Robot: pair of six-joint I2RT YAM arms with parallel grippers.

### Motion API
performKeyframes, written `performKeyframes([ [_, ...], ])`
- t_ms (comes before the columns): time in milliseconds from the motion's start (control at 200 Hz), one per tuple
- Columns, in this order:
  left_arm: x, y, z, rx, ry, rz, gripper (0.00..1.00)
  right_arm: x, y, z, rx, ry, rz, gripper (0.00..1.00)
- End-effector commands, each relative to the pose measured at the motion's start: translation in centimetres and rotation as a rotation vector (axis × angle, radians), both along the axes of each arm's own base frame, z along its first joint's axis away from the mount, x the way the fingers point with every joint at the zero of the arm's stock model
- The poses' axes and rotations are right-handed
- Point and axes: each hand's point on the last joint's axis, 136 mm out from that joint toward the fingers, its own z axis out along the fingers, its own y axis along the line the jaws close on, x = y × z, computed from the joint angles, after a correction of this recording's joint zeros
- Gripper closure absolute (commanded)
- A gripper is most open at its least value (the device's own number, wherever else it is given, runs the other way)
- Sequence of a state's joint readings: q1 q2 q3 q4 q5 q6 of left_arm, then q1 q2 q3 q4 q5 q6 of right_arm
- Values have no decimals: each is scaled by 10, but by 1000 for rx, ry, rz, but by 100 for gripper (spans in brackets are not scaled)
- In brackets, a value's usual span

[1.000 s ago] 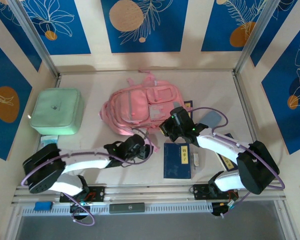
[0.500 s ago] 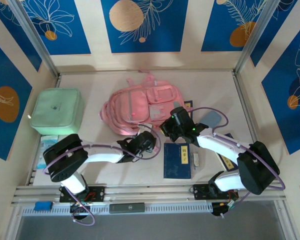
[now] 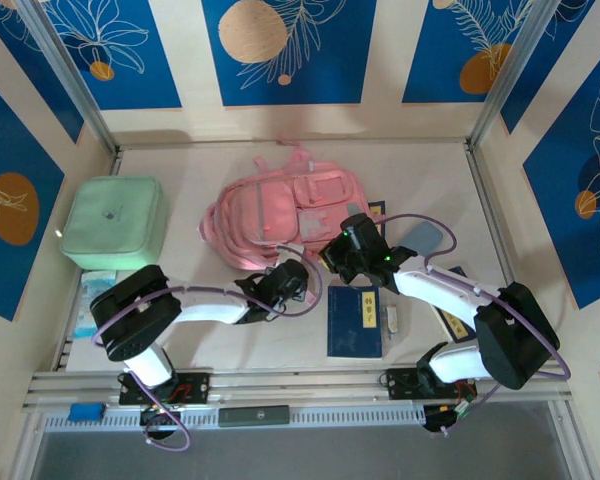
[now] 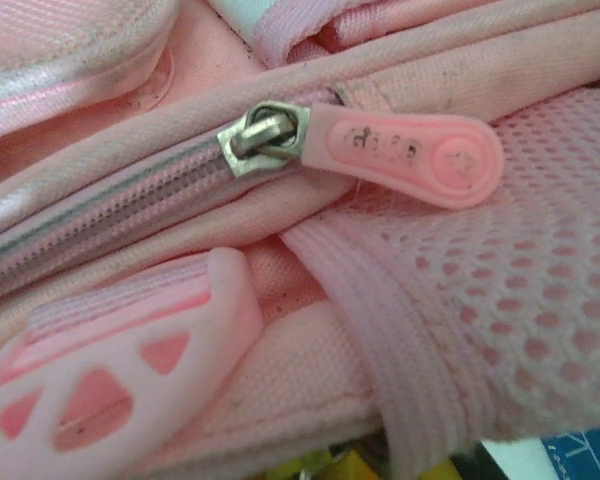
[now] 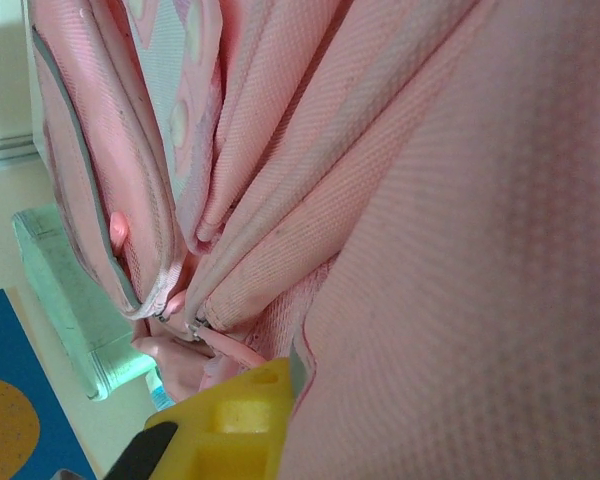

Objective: Pack the student bag

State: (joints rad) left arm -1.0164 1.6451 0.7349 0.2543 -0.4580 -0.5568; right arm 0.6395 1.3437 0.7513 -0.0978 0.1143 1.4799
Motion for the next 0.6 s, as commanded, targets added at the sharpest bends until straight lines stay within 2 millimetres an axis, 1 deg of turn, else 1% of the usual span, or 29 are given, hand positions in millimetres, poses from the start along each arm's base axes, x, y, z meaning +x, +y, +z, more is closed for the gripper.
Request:
performKeyframes([
  [0, -1, 2, 19, -39, -30, -28, 100, 4, 5, 24, 28, -68, 30, 100],
  [145, -15, 19, 18, -28, 11, -24, 100, 9, 6, 35, 20, -101, 81, 100],
  [260, -26, 45, 12, 13, 61, 23, 100, 9, 5, 42, 2, -105, 125, 100],
  [350, -35, 64, 10, 31, 89, 52, 100, 11, 0, 47, -7, -132, 143, 100],
  [450, -44, 79, 13, 1, 104, 77, 100, 15, -5, 53, -28, -147, 174, 100],
  [595, -54, 98, 24, -32, 118, 103, 100, 24, -5, 62, -5, -163, 255, 100],
])
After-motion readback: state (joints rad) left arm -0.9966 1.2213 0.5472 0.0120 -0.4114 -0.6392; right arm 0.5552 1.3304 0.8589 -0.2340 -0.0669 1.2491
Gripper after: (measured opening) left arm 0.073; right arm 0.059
